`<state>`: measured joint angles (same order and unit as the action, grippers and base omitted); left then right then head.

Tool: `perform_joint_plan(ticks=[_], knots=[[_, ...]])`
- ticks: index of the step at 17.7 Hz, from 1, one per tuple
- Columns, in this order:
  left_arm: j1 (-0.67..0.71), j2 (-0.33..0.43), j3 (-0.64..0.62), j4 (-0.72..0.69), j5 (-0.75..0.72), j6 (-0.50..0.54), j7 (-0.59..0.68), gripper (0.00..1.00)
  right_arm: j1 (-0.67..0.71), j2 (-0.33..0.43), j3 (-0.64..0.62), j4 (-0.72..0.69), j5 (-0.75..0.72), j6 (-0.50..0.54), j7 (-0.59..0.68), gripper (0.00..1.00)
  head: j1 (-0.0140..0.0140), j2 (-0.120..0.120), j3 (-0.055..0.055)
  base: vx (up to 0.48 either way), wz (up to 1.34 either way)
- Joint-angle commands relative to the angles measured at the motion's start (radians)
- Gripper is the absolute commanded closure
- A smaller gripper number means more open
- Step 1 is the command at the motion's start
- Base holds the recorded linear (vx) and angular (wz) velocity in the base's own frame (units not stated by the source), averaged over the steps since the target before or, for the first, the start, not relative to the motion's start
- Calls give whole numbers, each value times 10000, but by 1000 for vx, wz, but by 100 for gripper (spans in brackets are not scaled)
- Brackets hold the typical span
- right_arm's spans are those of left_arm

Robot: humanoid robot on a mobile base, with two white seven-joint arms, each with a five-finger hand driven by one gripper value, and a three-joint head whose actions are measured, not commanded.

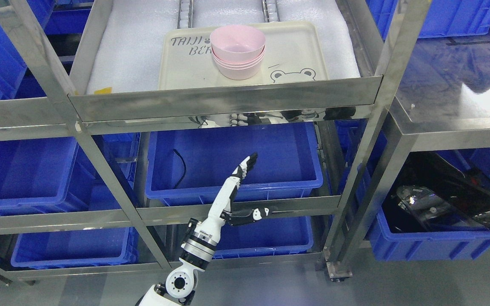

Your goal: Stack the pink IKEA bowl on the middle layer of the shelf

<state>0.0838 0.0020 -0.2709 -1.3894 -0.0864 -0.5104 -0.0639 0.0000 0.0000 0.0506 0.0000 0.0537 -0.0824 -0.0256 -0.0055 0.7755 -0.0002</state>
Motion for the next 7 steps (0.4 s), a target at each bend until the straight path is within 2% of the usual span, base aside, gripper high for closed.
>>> perform_joint_plan(ticks=[1,7], knots=[[297,155,1911,196,511,225,256,0,230,-175,0,-175,0,-5,-4,0,0,0,0,0,0],[267,155,2203,-65,572,486,302,0,230,-175,0,-175,0,-5,-4,0,0,0,0,0,0]])
